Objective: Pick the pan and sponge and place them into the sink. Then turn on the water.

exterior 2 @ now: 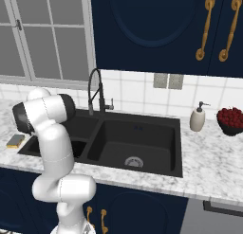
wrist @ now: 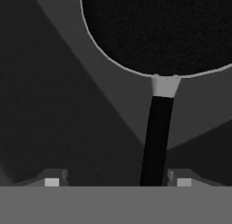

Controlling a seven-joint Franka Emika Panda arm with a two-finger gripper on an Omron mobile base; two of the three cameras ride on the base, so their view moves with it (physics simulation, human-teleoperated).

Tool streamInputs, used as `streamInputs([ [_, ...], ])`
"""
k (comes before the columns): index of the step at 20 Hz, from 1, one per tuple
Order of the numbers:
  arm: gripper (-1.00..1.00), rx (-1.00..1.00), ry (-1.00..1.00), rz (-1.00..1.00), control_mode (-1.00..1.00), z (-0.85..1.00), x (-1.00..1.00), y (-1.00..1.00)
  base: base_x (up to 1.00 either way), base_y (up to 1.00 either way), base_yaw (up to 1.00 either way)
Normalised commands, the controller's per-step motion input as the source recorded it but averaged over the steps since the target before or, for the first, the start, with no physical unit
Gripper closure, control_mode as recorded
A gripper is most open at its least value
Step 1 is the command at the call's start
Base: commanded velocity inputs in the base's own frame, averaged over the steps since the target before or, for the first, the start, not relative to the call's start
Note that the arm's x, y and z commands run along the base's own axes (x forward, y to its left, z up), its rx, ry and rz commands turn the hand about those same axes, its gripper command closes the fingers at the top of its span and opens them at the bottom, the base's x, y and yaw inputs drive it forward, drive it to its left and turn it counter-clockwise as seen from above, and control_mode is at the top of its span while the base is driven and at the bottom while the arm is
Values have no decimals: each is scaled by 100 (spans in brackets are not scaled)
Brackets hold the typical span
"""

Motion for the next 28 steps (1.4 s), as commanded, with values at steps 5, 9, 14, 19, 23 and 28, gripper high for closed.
streamInputs([
  [5, -100, 0, -13, 0, -100, 95, -19, 2, 0, 0, 0],
  [9, -100, 0, -6, 4, -100, 70, -55, 12, 0, 0, 0],
  [14, -100, -9, -5, 29, -100, 66, -58, 26, 0, 0, 0],
  [19, -100, -19, 0, 38, -100, 53, -29, 28, 0, 0, 0],
  [23, -100, -18, 1, 41, -100, 21, -10, 29, 0, 0, 0],
  [28, -100, -15, -10, 30, -100, -3, -6, 10, 0, 0, 0],
])
